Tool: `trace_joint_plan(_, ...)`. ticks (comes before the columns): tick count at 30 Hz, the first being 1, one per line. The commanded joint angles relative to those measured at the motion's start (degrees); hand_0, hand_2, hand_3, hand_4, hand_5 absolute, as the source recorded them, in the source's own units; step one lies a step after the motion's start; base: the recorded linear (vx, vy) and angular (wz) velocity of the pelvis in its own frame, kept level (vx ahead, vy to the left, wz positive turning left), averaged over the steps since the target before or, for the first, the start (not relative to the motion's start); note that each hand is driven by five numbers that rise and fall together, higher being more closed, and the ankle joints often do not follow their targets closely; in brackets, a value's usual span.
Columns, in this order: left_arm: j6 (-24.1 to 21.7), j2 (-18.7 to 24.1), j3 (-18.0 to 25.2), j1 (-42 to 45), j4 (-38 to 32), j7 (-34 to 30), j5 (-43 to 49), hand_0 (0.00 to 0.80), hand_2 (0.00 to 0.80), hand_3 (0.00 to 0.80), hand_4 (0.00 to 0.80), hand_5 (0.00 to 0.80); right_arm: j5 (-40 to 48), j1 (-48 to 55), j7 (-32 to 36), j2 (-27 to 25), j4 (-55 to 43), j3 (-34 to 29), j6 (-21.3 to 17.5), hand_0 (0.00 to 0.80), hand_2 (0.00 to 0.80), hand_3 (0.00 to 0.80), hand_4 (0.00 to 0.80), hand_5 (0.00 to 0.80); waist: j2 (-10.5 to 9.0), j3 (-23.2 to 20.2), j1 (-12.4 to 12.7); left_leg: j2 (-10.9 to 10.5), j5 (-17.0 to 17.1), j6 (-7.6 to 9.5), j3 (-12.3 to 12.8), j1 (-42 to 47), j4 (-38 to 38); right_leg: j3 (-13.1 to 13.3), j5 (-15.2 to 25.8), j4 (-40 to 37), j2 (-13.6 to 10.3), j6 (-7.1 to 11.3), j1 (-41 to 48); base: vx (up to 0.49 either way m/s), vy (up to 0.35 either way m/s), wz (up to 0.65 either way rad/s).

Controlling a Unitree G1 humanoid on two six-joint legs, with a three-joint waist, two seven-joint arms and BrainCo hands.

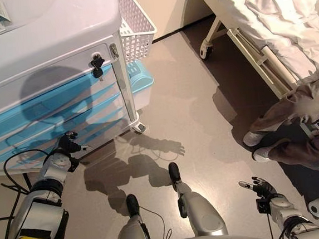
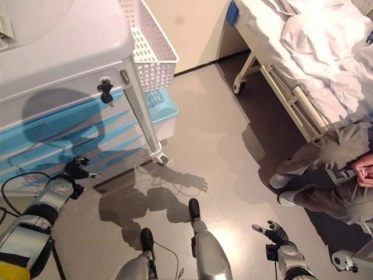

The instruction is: Open the drawer and pick up the medicine

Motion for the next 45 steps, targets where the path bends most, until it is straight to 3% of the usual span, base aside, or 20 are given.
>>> trace_joint_plan(1, -1.90, 2.95, 3.85, -2.71, 2.02, 2.88, 0.02, 0.000, 0.000, 0.000, 0.000, 0.000, 1.46, 1.12, -0.45, 0.03, 0.39, 2.73, -1.70, 0.000, 0.000, 0.000, 0.000, 0.000, -0.52, -2.89, 0.33, -0.60, 0.47, 1.91, -4.57, -7.92, 5.20, -1.08, -2.90, 4.18, -0.82, 4.39, -1.43, 0.000, 0.000, 0.00)
trace_joint_plan(10, -3.43, -6.66, 9.88, 10.49, -0.48, 0.87, -6.04, 0.000, 0.000, 0.000, 0.000, 0.000, -0.52, 2.78, -0.68, -0.09, 5.31, -0.50, -0.32, 0.000, 0.000, 0.000, 0.000, 0.000, 2.37, -8.75, 1.66, -1.84, 0.88, 2.19, -4.78, -1.31, 0.15, -2.44, -4.47, 3.31, -0.90, 4.52, 4.25, 0.080, -0.002, -0.06)
trace_joint_plan(14, -3.94, -12.19, 12.87, 18.89, -5.83, -0.76, -10.15, 0.000, 0.000, 0.000, 0.000, 0.000, -1.27, 3.86, -0.49, -0.63, 7.83, -3.16, 0.67, 0.000, 0.000, 0.000, 0.000, 0.000, 4.39, -12.64, 2.51, -2.09, 0.64, 2.31, -5.43, 2.72, -1.60, -3.82, -6.26, 3.32, -1.05, 4.43, 8.25, 0.108, -0.006, 0.16)
trace_joint_plan(20, -4.00, -15.53, 14.82, 24.99, -7.81, -2.75, -12.08, 0.000, 0.000, 0.000, 0.000, 0.000, -2.55, 5.07, 0.20, -0.96, 10.20, -4.56, 1.63, 0.000, 0.000, 0.000, 0.000, 0.000, 5.53, -15.81, 3.42, -2.14, 0.05, 2.50, -6.01, 5.37, -1.96, -4.78, -7.31, 2.73, -1.14, 4.37, 11.67, 0.068, -0.009, 0.15)
trace_joint_plan(31, -2.51, -19.70, 18.11, 32.02, 1.30, -4.30, -12.73, 0.000, 0.000, 0.000, 0.000, 0.000, -6.33, 5.97, 0.85, 0.42, 11.89, -2.63, 2.76, 0.000, 0.000, 0.000, 0.000, 0.000, 6.82, -18.88, 4.64, -2.13, 0.04, 2.64, -7.39, 7.66, -2.53, -6.17, -8.44, 2.64, -1.35, 4.11, 14.72, 0.004, 0.005, 0.07)
trace_joint_plan(36, -1.37, -21.21, 18.77, 33.40, 8.89, -4.11, -10.73, 0.000, 0.000, 0.000, 0.000, 0.000, -6.52, 6.38, 0.77, 1.82, 12.19, -2.17, 2.75, 0.000, 0.000, 0.000, 0.000, 0.000, 6.93, -19.43, 4.98, -2.14, -0.07, 2.72, -7.77, 8.42, -2.72, -6.67, -8.86, 2.80, -1.48, 4.03, 15.64, 0.002, 0.002, 0.01)
trace_joint_plan(45, -0.27, -21.86, 19.70, 35.55, 13.00, -4.48, -9.13, 0.000, 0.000, 0.000, 0.000, 0.000, -5.62, 7.20, 0.63, 2.63, 12.65, -2.92, 2.79, 0.000, 0.000, 0.000, 0.000, 0.000, 6.97, -19.60, 5.20, -2.00, -0.23, 2.75, -8.26, 8.98, -2.88, -7.18, -9.31, 2.85, -1.48, 3.96, 16.39, 0.002, 0.002, 0.02)
